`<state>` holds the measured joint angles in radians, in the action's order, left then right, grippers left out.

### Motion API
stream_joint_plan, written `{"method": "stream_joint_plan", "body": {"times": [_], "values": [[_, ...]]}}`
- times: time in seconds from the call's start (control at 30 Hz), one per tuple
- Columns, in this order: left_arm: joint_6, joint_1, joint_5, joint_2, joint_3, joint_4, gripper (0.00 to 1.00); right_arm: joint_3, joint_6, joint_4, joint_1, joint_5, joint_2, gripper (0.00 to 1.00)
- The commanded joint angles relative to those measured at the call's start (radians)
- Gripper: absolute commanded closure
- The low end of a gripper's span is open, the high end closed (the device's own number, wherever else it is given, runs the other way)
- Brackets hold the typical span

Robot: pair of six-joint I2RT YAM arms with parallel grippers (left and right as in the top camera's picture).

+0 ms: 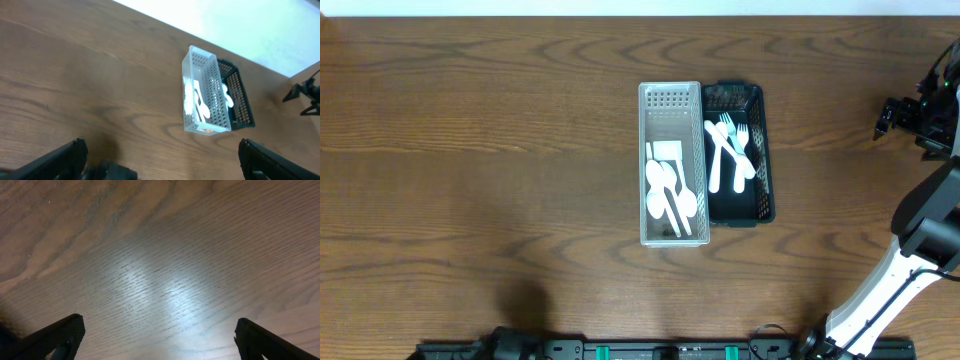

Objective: Pack container

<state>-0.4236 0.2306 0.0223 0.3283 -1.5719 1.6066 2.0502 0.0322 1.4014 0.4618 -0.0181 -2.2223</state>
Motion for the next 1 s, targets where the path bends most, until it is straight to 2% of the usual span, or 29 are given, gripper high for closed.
{"method": "stream_joint_plan", "body": {"times": [0.0, 0.1, 0.2, 0.33, 0.47, 0.7, 0.97], "values": [[-0.012, -0.005, -0.008, -0.039, -0.001, 0.003, 0.02, 0.0, -0.014, 0.001, -0.003, 0.0, 0.006, 0.01], [0.032, -0.005, -0.009, -0.043, 0.006, -0.044, 0.02, 0.0, -0.014, 0.001, -0.003, 0.0, 0.006, 0.01], [0.198, -0.005, -0.008, -0.043, 0.071, -0.1, 0.02, 0.0, -0.014, 0.001, -0.003, 0.0, 0.006, 0.01], [0.362, -0.005, -0.008, -0.043, 0.215, -0.178, 0.02, 0.0, -0.014, 0.001, -0.003, 0.0, 0.006, 0.01], [0.474, -0.008, -0.003, -0.044, 0.415, -0.356, 0.02, 0.0, -0.014, 0.001, -0.003, 0.0, 0.006, 0.01], [0.902, -0.072, 0.267, -0.089, 0.716, -0.763, 0.02, 0.0, -0.014, 0.001, -0.003, 0.0, 0.006, 0.01], [0.928, -0.226, 0.307, -0.215, 0.982, -0.993, 0.02, 0.0, -0.014, 0.001, -0.003, 0.0, 0.006, 0.01]]}}
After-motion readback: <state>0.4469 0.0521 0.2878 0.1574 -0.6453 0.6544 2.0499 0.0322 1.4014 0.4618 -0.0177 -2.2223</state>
